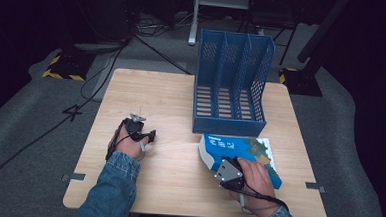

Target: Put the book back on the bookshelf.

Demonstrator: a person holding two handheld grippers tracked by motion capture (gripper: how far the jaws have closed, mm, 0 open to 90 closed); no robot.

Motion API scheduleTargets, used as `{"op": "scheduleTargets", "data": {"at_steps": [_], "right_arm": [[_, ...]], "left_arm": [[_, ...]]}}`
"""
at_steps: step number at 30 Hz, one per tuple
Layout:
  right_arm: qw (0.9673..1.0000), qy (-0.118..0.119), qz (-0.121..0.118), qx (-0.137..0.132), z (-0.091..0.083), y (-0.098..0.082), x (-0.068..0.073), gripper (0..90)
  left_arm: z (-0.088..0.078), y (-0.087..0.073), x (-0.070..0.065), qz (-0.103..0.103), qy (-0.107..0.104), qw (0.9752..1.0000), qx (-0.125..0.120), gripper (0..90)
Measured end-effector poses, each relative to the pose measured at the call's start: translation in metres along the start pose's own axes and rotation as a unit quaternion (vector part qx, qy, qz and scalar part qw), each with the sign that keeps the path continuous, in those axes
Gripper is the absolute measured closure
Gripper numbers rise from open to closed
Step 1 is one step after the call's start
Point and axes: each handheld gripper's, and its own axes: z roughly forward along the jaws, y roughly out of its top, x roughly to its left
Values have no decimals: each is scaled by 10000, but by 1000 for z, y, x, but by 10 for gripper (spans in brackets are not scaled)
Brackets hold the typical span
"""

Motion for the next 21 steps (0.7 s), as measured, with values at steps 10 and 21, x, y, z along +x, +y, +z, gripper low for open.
{"op": "scheduleTargets", "data": {"at_steps": [10,21], "right_arm": [[9978,578,310,-133,-27,17,-8,606],[9831,1234,1165,-693,-58,25,-37,610]], "left_arm": [[8,3,-1,271,200,9994,-61,286],[11,5,-1,361,234,9991,-24,265]]}}
